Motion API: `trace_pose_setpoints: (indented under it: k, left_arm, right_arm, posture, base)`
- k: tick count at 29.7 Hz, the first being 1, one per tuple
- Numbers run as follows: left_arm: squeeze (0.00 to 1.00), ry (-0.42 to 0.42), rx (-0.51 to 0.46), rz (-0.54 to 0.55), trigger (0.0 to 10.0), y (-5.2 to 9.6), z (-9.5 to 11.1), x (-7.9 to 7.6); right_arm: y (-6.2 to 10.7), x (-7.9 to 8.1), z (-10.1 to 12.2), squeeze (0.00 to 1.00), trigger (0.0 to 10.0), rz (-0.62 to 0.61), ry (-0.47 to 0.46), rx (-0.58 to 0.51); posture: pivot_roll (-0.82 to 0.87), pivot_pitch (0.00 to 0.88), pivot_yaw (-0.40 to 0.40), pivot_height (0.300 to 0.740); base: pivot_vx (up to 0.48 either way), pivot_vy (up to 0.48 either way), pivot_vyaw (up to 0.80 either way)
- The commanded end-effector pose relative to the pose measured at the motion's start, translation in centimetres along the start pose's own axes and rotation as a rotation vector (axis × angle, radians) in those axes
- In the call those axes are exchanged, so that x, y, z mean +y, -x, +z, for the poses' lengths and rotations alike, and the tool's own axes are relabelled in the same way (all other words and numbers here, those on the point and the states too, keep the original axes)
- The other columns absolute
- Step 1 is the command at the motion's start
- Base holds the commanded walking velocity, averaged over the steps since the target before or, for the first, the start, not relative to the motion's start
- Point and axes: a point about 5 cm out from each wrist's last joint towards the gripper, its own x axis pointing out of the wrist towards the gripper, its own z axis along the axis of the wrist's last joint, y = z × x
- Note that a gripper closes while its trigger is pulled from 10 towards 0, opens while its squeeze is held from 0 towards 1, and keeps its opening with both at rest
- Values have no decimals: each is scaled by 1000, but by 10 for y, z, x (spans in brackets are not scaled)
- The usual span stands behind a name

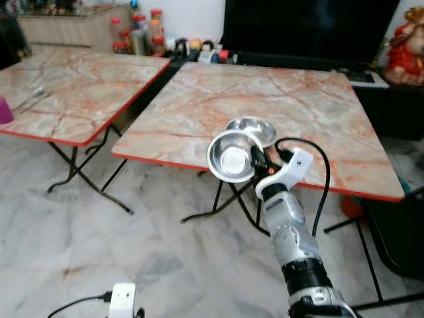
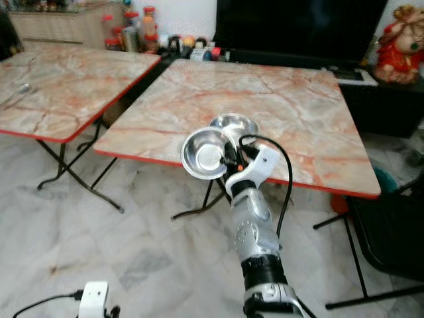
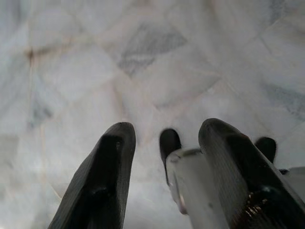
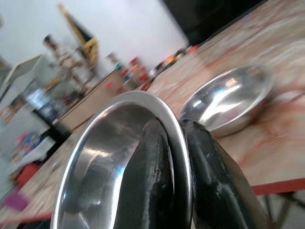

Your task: Setting the table

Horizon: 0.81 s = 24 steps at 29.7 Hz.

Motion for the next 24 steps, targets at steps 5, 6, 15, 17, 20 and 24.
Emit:
trace_pose_setpoints:
  k: [5, 6, 15, 17, 20, 24]
  left_arm:
    - [0, 6, -4, -9, 10000, 0, 0, -4]
    - [0, 6, -4, -9, 10000, 0, 0, -4]
    - [0, 2, -4, -9, 10000, 0, 1, -5]
    - [0, 2, -4, -8, 10000, 0, 1, -5]
    - [0, 2, -4, -9, 10000, 0, 1, -6]
    - [0, 3, -5, -10, 10000, 0, 1, -6]
  right_arm:
    - [-4, 11, 2, 0, 10000, 28, -9, -17]
    - [-4, 11, 2, 0, 10000, 28, -10, -17]
    - [-4, 11, 1, 0, 10000, 29, -6, -13]
    - [-4, 11, 1, 0, 10000, 29, -7, -13]
    - [-4, 12, 0, 0, 10000, 32, -9, -4]
    - [-5, 12, 1, 0, 10000, 31, -6, -7]
  posture:
    - [-42, 0, -25, 740]
    - [-42, 0, -25, 740]
    - [-41, 0, -27, 740]
    - [-41, 0, -29, 740]
    - [-41, 0, -29, 740]
    - [-42, 0, -30, 740]
  base:
    - [100, 0, 0]
    - [251, 0, 0]
    - [253, 0, 0]
    - [255, 0, 0]
    - [255, 0, 0]
    - [252, 0, 0]
